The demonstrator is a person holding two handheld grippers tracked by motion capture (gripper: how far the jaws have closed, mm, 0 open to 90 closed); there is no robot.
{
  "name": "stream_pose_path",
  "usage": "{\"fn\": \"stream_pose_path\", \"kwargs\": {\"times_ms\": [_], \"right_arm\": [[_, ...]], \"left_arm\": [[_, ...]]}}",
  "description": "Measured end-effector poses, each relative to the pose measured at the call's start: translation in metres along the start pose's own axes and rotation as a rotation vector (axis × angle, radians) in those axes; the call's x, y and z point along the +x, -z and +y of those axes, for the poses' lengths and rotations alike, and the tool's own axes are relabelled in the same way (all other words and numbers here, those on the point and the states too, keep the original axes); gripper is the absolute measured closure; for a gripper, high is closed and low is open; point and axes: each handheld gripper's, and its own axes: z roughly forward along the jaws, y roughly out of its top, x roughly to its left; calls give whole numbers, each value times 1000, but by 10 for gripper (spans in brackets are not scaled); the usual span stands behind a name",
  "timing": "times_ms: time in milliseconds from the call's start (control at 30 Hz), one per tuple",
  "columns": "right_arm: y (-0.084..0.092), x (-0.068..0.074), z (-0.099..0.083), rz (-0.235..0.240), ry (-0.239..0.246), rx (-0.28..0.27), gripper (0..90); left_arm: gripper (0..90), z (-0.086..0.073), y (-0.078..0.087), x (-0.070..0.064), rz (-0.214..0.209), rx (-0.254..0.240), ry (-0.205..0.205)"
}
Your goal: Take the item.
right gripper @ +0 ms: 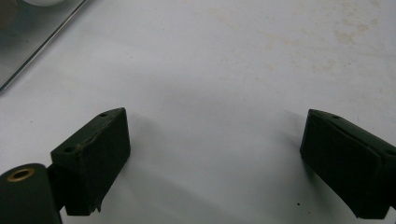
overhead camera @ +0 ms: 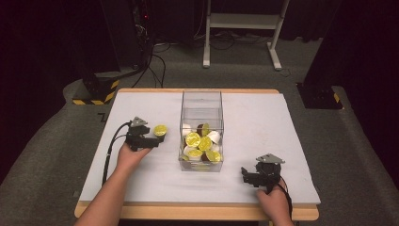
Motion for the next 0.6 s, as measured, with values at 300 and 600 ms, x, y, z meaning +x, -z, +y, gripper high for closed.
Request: {"fn": "stream_pose_path", "kwargs": {"times_ms": [300, 600], "right_arm": [[0, 0, 0, 0, 0, 0, 84], [0, 0, 0, 0, 0, 0, 84]], "left_arm": [[199, -2, 17, 2, -17, 5, 17], [203, -6, 37, -4, -41, -22, 34]]}}
